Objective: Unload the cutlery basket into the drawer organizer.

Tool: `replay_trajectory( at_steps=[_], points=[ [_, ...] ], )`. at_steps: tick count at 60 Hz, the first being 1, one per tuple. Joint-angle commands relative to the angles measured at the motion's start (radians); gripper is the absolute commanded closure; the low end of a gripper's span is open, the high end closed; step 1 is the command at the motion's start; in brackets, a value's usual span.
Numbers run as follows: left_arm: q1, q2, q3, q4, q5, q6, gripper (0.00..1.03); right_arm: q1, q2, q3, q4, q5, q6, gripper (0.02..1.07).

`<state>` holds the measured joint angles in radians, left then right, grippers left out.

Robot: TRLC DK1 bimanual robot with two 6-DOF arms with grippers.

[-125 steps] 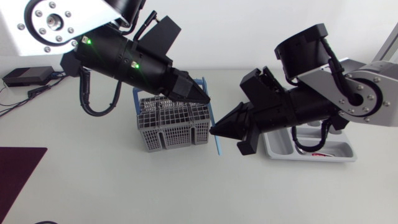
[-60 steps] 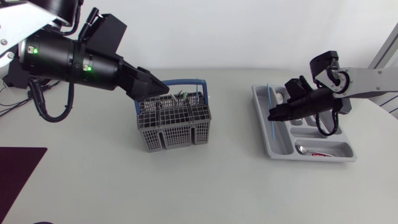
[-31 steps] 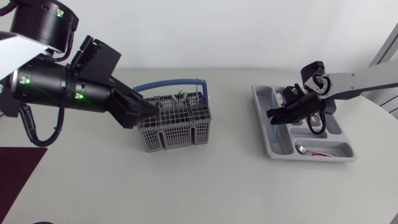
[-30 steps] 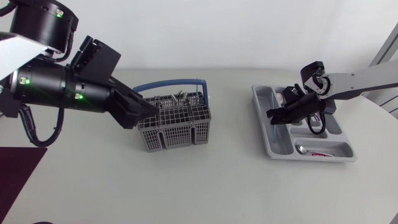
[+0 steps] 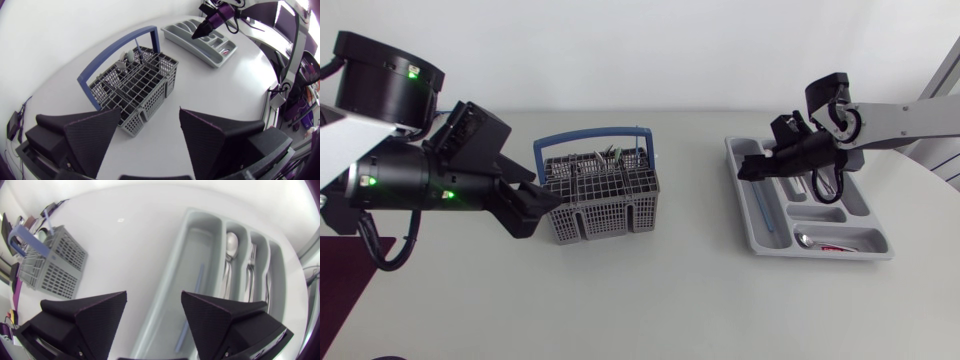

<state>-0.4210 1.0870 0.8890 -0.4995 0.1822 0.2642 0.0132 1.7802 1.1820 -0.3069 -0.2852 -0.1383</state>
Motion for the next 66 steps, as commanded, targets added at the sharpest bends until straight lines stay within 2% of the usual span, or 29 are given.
replay_trajectory(
  at_steps=[1,16,32,46,50,52,55,59,60,64,66],
  points=[
    [0.010,0.004,-0.051,0.032,-0.024,0.024,0.08,0.054,-0.048,-0.033,0.012,-0.032,0.005,0.23],
    [0.021,0.096,-0.130,0.110,-0.041,0.043,0.08,0.171,-0.054,0.064,0.026,-0.146,0.062,0.23],
    [0.048,0.185,-0.165,0.141,-0.047,0.073,0.08,0.234,0.096,0.257,-0.001,-0.195,0.135,0.23],
    [0.102,0.243,-0.173,0.191,-0.050,0.090,0.08,0.268,0.217,0.421,-0.058,-0.212,0.183,0.24],
    [0.106,0.258,-0.176,0.194,-0.050,0.089,0.11,0.274,0.234,0.446,-0.064,-0.221,0.190,0.36],
    [0.106,0.263,-0.177,0.202,-0.050,0.089,0.17,0.280,0.243,0.461,-0.064,-0.221,0.197,0.47],
    [0.106,0.269,-0.182,0.210,-0.050,0.087,0.24,0.286,0.254,0.475,-0.067,-0.221,0.198,0.59],
    [0.105,0.281,-0.190,0.236,-0.050,0.083,0.39,0.291,0.275,0.501,-0.078,-0.223,0.204,0.74],
    [0.102,0.291,-0.190,0.239,-0.050,0.079,0.47,0.292,0.286,0.512,-0.084,-0.227,0.204,0.80],
    [0.097,0.312,-0.191,0.250,-0.050,0.076,0.62,0.298,0.311,0.536,-0.097,-0.253,0.207,0.94],
    [0.096,0.323,-0.190,0.254,-0.050,0.073,0.72,0.301,0.323,0.547,-0.103,-0.267,0.209,0.95]
  ],
)
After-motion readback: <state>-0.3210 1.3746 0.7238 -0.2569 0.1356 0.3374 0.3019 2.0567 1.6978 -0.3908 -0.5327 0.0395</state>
